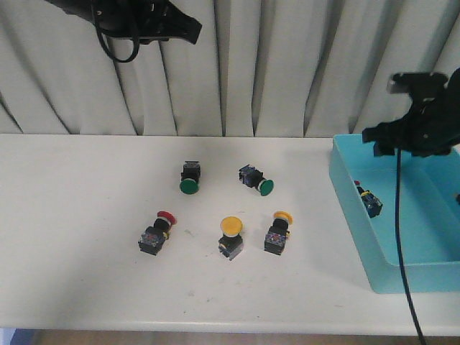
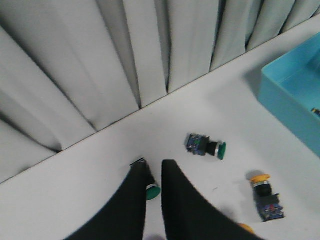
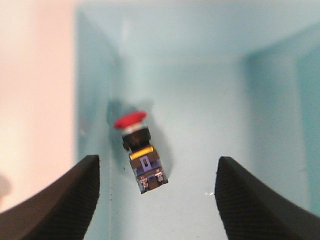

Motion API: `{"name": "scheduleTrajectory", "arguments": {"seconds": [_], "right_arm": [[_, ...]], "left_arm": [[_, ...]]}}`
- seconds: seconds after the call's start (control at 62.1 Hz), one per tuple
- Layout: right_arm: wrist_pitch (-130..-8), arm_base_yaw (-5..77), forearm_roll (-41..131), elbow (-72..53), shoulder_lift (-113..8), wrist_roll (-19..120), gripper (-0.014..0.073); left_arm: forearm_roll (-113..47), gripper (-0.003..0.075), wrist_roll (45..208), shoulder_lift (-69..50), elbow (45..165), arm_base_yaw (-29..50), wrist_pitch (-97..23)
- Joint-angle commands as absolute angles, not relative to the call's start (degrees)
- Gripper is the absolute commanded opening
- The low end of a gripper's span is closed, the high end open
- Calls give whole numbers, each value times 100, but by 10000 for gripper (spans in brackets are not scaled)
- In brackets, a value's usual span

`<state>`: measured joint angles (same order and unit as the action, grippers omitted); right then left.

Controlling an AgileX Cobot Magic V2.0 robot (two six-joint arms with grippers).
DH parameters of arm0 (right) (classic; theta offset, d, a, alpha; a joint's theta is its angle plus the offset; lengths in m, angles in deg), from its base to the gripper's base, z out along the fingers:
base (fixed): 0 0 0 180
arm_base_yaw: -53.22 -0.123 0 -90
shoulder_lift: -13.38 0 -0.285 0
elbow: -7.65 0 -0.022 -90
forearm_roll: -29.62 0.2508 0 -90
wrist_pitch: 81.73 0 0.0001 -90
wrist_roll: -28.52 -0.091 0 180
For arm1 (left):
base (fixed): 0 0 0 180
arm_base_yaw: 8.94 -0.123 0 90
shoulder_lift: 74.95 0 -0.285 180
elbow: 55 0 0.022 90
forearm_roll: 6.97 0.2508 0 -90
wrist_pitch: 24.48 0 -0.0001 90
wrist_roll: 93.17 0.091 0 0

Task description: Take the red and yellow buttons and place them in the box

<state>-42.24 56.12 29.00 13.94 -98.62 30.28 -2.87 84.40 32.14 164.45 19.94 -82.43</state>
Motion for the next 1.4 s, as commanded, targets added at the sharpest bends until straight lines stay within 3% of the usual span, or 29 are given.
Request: {"name": "scheduleTrajectory", "arguments": {"seconds": [0.0,0.225,0.386,0.869,1.384], "right_arm": [[-4257,5646,2917,1578,-8873,3064,493],[-3893,5646,3049,1560,-7418,3214,493],[-3658,5646,3333,1499,-6512,3444,493],[-7010,5559,3657,-2618,-3674,3572,493],[-6986,4548,3586,-3304,-3602,3572,493]], "left_arm": [[-697,206,8399,2978,16602,2020,-7709],[-752,480,8433,3385,16602,2020,-7850],[-1090,578,8529,3915,16602,2020,-8115],[-1188,580,8739,5265,16602,2118,-8497],[-1182,580,8845,6030,16602,2646,-8491]]}}
